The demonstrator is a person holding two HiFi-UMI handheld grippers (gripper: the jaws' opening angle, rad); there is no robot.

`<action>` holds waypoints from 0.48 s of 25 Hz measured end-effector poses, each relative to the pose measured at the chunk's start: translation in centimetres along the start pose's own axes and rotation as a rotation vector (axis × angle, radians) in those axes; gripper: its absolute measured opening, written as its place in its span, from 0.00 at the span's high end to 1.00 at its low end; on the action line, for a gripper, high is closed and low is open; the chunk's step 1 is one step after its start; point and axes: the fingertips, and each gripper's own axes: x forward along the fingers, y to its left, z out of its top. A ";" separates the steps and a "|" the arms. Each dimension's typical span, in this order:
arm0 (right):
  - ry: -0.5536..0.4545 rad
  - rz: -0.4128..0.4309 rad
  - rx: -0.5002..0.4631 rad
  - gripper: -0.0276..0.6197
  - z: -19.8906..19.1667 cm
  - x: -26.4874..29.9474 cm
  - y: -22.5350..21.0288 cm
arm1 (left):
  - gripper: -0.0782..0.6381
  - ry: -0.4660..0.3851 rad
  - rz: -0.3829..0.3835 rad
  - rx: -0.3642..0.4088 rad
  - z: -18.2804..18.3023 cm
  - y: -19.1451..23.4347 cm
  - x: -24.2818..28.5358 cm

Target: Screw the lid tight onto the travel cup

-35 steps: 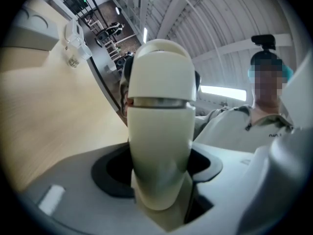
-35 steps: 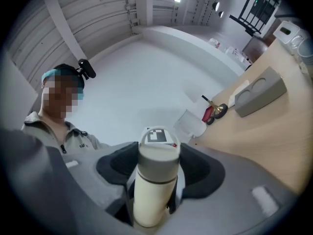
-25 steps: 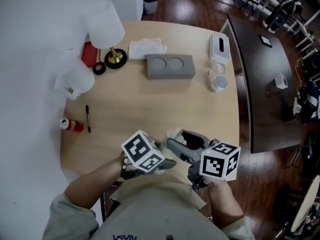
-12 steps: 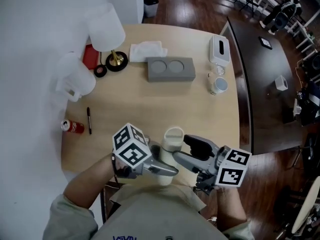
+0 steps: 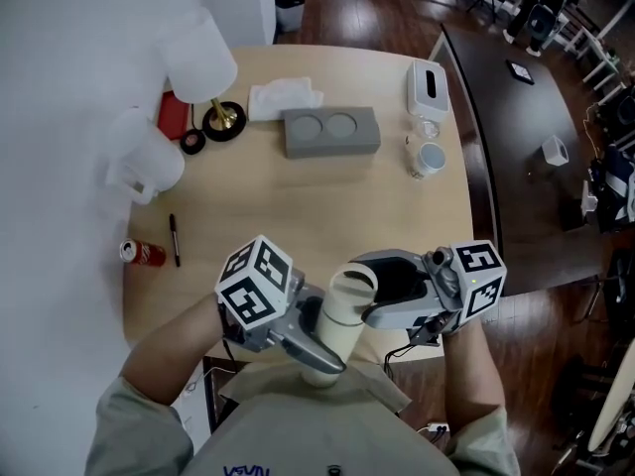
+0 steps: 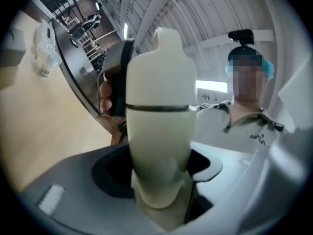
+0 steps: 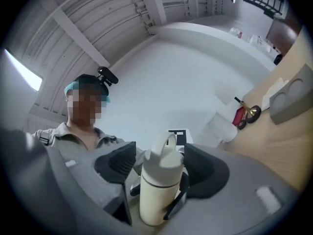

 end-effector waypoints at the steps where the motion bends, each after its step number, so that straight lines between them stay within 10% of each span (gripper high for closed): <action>1: 0.007 0.000 -0.003 0.49 -0.1 0.1 0.0 | 0.45 -0.002 0.002 -0.003 0.0 0.1 0.0; 12: 0.041 -0.062 -0.005 0.53 -1.1 0.2 -1.0 | 0.45 0.003 0.026 -0.025 0.1 0.6 0.1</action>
